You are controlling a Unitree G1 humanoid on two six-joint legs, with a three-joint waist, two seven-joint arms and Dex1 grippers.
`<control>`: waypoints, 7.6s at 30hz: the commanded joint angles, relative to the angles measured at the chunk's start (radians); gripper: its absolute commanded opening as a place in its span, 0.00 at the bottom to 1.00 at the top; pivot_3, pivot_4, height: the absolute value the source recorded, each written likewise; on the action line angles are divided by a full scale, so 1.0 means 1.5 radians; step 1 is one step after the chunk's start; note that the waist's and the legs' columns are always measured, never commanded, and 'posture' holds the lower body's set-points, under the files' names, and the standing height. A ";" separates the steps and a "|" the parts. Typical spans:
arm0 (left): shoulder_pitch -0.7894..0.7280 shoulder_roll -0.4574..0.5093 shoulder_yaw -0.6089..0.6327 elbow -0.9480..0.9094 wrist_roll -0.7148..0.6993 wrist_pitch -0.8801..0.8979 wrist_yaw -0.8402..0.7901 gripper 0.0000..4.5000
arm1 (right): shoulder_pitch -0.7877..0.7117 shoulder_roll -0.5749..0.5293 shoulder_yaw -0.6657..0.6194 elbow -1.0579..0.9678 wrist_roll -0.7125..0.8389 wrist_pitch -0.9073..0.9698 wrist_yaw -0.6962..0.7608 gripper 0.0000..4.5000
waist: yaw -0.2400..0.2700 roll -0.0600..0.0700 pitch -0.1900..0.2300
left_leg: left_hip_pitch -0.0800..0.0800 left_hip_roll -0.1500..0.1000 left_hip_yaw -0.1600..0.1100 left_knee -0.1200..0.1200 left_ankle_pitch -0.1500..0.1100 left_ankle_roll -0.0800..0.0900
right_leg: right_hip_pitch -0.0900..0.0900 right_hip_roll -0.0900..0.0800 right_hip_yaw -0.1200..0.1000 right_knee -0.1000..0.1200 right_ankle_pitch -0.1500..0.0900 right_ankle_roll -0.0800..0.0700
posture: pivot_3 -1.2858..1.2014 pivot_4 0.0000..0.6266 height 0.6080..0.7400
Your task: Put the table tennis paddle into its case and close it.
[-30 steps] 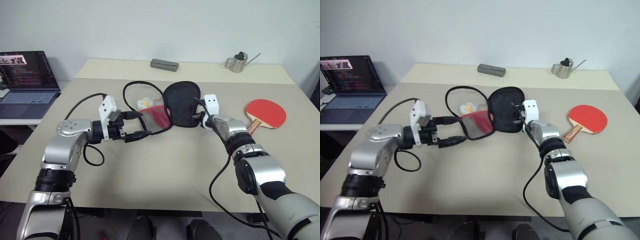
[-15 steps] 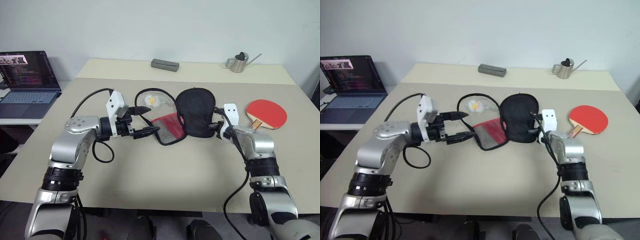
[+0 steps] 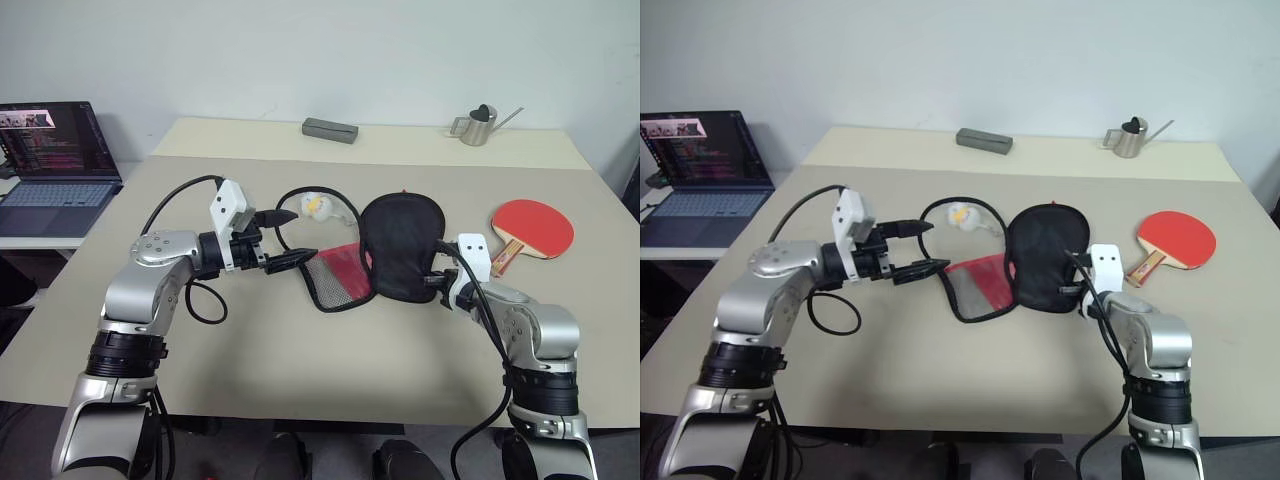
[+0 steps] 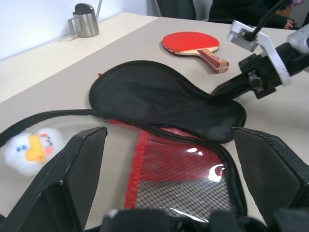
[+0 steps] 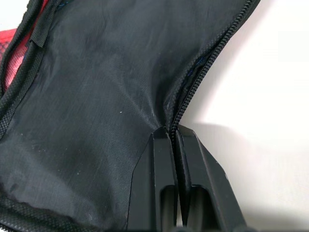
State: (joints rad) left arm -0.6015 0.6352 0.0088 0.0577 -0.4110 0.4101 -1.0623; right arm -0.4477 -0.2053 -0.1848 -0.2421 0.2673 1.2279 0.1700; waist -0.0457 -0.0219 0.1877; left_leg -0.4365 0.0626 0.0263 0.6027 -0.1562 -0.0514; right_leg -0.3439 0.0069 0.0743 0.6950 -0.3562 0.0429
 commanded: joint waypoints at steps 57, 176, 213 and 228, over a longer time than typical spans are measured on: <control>-0.076 0.011 -0.003 0.027 -0.015 -0.017 -0.088 1.00 | 0.000 -0.093 -0.046 -0.083 0.070 -0.153 0.020 0.99 | 0.008 -0.002 -0.001 | -0.001 0.000 0.000 -0.003 0.000 0.000 | 0.000 0.000 0.000 -0.005 0.000 0.000 | 0.52 0.24 1.00; -0.103 0.041 -0.001 -0.011 -0.022 -0.021 -0.132 1.00 | -0.090 -0.066 -0.084 0.013 -0.019 -0.027 -0.122 0.77 | -0.009 -0.003 -0.002 | -0.009 0.001 0.006 0.003 0.001 0.000 | -0.018 0.004 0.014 0.009 0.003 0.001 | 0.52 0.24 1.00; -0.131 0.038 -0.030 0.033 0.001 -0.058 -0.170 1.00 | -0.159 -0.034 -0.037 0.261 -0.059 -0.143 -0.121 0.26 | -0.019 -0.004 -0.003 | -0.009 0.001 0.005 0.005 0.002 0.001 | -0.019 0.004 0.015 0.012 0.004 0.001 | 0.52 0.24 1.00; -0.090 0.105 0.019 0.062 0.011 -0.079 -0.163 1.00 | -0.171 -0.004 -0.067 0.017 -0.020 -0.011 -0.142 0.25 | -0.022 -0.004 -0.002 | -0.010 0.002 0.005 0.003 0.002 0.001 | -0.020 0.004 0.015 0.012 0.003 0.001 | 0.52 0.24 1.00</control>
State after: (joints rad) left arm -0.7397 0.7637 -0.0022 0.1656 -0.3937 0.3123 -1.3011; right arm -0.6805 -0.2205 -0.2926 -0.1197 0.2092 1.1732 -0.0481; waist -0.0781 -0.0272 0.1841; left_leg -0.4510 0.0652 0.0338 0.6073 -0.1528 -0.0494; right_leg -0.3748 0.0136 0.0966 0.7127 -0.3512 0.0439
